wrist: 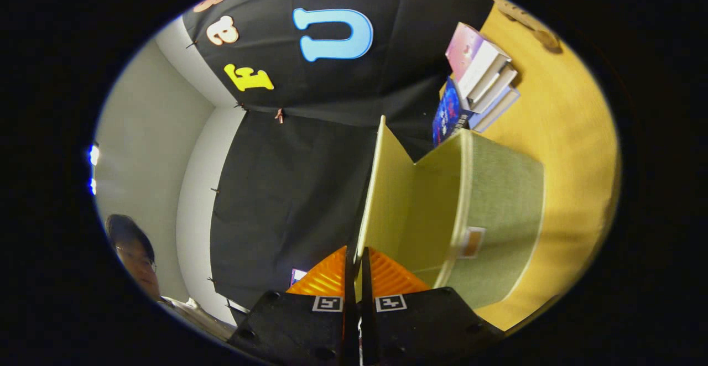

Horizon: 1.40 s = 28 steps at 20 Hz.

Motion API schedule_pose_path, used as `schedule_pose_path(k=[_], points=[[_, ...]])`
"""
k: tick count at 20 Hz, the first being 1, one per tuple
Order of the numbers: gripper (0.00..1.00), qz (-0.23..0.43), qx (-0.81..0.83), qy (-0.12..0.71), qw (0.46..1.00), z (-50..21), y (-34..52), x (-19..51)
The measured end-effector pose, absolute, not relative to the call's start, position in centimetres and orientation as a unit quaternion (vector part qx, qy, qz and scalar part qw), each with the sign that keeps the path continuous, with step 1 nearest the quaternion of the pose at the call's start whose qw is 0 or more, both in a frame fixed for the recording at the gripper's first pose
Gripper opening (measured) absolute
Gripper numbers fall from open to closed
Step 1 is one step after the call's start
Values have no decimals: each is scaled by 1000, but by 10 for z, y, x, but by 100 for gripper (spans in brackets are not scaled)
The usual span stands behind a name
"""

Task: Open the storage box then place both shoes into the box .Put the left shoe in first, then the right shoe, with the right side of both shoes facing outward in a uniform manner.

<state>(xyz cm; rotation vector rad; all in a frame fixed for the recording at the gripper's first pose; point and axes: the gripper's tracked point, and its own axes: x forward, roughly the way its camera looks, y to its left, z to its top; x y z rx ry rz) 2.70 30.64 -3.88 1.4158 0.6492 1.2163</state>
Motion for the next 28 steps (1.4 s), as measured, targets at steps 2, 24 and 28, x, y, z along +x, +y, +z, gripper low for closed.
schedule_pose_path(k=[2, 24, 28], points=[[7, 523, 585, 264, 561, -15, 321, 27], [11, 547, 534, 298, 572, 78, 510, 52], [29, 535, 534, 298, 583, 73, 505, 54]])
